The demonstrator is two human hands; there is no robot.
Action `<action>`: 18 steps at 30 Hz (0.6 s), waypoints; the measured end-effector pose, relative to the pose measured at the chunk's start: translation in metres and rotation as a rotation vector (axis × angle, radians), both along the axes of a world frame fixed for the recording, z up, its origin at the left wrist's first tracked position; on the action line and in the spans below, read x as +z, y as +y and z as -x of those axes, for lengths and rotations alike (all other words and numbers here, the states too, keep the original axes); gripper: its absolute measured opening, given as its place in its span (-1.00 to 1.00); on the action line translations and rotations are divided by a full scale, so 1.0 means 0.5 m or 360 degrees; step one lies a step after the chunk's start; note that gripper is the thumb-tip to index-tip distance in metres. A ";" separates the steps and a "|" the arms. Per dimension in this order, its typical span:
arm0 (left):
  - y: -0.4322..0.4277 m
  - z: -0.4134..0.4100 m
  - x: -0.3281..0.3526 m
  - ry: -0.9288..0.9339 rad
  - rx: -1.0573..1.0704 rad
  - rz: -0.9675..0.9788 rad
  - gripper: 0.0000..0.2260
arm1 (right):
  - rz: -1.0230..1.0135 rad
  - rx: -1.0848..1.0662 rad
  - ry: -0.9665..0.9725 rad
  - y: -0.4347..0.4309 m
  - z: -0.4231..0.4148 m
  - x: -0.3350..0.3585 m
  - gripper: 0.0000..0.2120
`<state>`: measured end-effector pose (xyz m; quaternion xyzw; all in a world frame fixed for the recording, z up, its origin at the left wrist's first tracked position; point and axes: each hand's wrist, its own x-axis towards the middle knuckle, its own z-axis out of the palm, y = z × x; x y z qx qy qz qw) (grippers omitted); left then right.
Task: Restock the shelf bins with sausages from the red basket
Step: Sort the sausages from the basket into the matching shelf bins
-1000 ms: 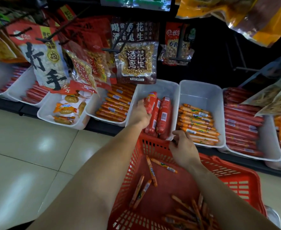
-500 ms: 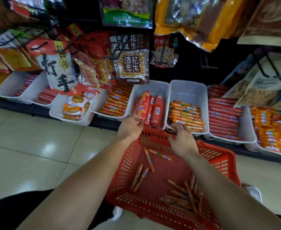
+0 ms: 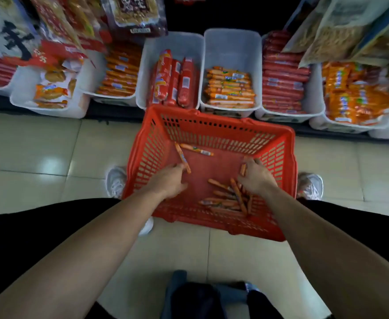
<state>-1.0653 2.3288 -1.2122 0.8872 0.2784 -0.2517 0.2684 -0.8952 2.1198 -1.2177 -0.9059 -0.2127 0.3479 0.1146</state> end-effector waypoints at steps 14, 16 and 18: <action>-0.010 -0.083 -0.209 0.0262 -0.0261 0.0046 -0.34 | 0.0488 -0.0142 0.0074 -0.025 0.075 -0.243 0.18; -0.012 -0.080 -0.224 0.0262 -0.0252 0.0030 -0.36 | 0.0479 -0.0316 -0.0020 -0.014 0.087 -0.249 0.13; -0.015 -0.078 -0.232 0.0263 -0.0246 0.0015 -0.38 | 0.0421 -0.0356 -0.0022 -0.008 0.089 -0.260 0.11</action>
